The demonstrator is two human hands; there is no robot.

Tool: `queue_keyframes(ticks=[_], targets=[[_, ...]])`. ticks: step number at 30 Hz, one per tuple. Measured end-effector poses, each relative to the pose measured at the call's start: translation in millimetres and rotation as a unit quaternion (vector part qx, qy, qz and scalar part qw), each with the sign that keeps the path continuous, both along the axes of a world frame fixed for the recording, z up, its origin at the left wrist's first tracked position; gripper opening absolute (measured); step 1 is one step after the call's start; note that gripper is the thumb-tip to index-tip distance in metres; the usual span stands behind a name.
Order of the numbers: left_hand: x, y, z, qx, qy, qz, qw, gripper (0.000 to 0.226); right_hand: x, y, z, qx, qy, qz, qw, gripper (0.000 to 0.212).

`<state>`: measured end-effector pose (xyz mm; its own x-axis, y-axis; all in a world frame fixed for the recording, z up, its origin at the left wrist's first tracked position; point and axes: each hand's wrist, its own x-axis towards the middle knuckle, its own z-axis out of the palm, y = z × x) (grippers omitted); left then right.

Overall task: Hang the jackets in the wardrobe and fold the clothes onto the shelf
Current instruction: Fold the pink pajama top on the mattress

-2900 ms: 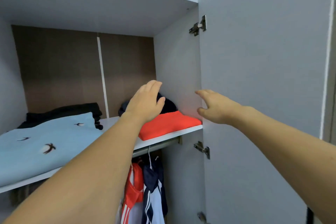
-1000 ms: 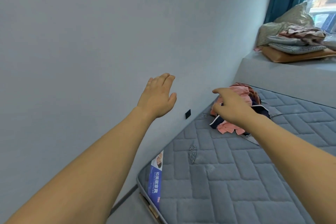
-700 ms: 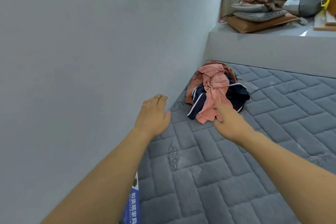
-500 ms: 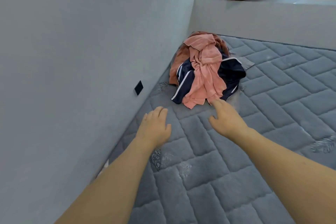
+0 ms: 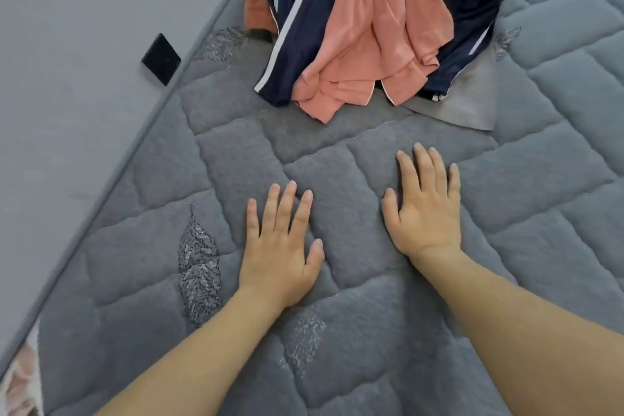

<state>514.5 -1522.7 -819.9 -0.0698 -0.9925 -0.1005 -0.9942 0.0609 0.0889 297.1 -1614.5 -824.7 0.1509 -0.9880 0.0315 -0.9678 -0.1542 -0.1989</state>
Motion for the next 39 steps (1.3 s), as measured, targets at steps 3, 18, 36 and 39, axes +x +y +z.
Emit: queue_keyframes(ticks=[3, 18, 36, 39], targets=[[-13.9, -33.9, 11.5, 0.010, 0.014, 0.009, 1.000, 0.075, -3.1, 3.5, 6.5, 0.009, -0.005, -0.001, 1.000, 0.062], [-56.6, -225.1, 45.9, -0.108, -0.010, 0.058, 0.992, 0.031, -4.3, 2.1, 0.1, -0.035, -0.036, -0.013, 0.999, 0.062], [-19.5, -13.0, -6.4, -0.163, 0.013, -0.060, 0.985, 0.043, -9.3, 5.4, -2.9, -0.098, -0.297, -0.064, 0.948, 0.074], [-21.7, -13.8, -8.6, -0.169, 0.019, -0.059, 0.984, 0.043, -11.2, 6.6, -4.5, -0.102, -0.268, -0.058, 0.956, 0.082]])
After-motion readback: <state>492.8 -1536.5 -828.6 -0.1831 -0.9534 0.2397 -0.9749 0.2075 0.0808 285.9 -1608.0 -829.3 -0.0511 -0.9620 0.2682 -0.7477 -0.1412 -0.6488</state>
